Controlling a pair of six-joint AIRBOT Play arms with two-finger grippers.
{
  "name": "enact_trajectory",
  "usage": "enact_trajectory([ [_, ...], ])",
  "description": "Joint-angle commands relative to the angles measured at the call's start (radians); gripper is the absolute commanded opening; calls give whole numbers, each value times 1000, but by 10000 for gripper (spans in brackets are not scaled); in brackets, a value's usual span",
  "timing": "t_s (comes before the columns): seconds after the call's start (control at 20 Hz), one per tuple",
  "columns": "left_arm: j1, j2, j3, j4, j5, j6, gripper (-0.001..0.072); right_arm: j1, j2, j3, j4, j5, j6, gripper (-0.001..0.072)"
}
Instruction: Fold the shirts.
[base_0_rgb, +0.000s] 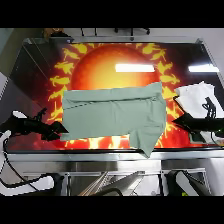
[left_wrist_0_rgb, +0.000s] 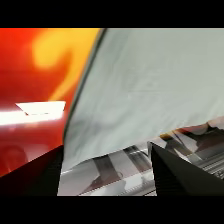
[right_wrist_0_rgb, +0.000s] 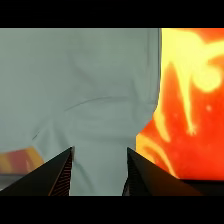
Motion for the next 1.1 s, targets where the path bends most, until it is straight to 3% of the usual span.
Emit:
enact_trajectory([
  [0.0, -46, 7, -37, -128, 104, 88, 474, -2, 14, -85, 0, 5, 24, 387],
  [0.05, -63, 7, -24, -135, 108, 100, 186, -1, 10, -108, 0, 4, 24, 388],
  [0.1, -80, 7, -10, -133, 109, 108, 16, -1, 2, -133, 0, 3, 24, 388],
  [0.5, -107, 7, 25, -128, 129, 108, 14, 101, -71, -336, 36, -174, -46, 387],
  [0.8, -107, 7, 16, -127, 129, 108, 14, 199, -280, -335, 360, -257, -269, 366],
  [0.9, -107, 7, 16, -126, 119, 108, 13, 196, -316, -325, 432, -213, -344, 164],
  [1.0, -101, 8, 16, -124, 103, 105, 13, 195, -297, -294, 414, -165, -340, 37],
  [1.05, -91, 8, 16, -121, 92, 92, 13, 195, -274, -284, 380, -161, -306, 16],
])
